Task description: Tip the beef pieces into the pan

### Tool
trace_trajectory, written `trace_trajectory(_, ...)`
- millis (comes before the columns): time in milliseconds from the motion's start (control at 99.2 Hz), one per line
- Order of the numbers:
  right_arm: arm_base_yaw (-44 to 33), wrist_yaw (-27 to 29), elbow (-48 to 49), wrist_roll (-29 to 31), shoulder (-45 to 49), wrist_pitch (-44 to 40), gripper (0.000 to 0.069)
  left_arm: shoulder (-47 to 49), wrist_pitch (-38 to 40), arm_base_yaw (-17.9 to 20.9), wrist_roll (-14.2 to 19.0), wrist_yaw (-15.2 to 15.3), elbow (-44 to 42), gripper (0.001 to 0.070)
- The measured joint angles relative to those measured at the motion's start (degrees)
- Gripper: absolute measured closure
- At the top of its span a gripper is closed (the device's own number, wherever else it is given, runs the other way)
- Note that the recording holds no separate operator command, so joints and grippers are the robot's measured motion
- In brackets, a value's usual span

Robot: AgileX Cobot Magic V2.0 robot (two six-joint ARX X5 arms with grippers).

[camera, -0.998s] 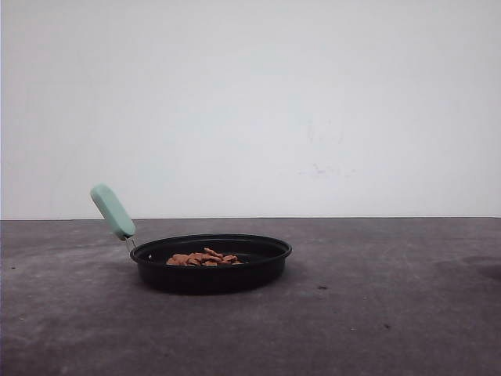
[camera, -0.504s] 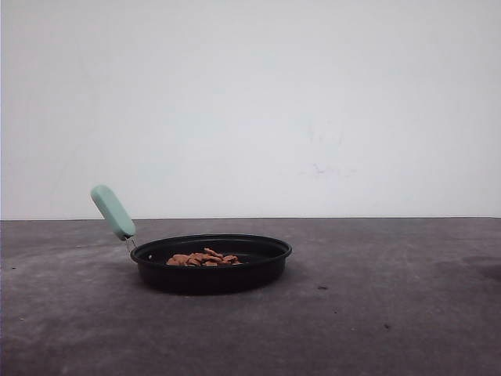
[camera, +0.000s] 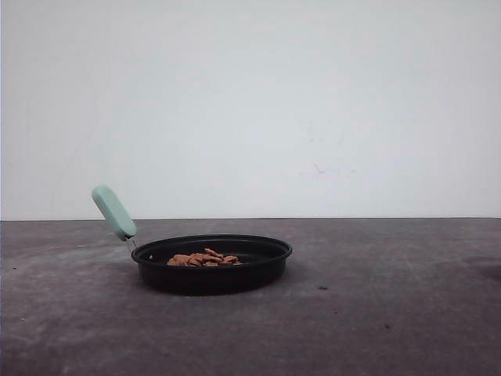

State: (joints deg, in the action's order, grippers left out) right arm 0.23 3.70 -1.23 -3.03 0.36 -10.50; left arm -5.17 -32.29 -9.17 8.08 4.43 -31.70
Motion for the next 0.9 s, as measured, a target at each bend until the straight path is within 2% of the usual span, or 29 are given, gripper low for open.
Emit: trace_trajectory(898,-0.13,-0.7,0.0,-0.2,-0.13,0.87,0.0682,0.0,-0.07,0.0,0.0,-0.02,0.0,0.0674)
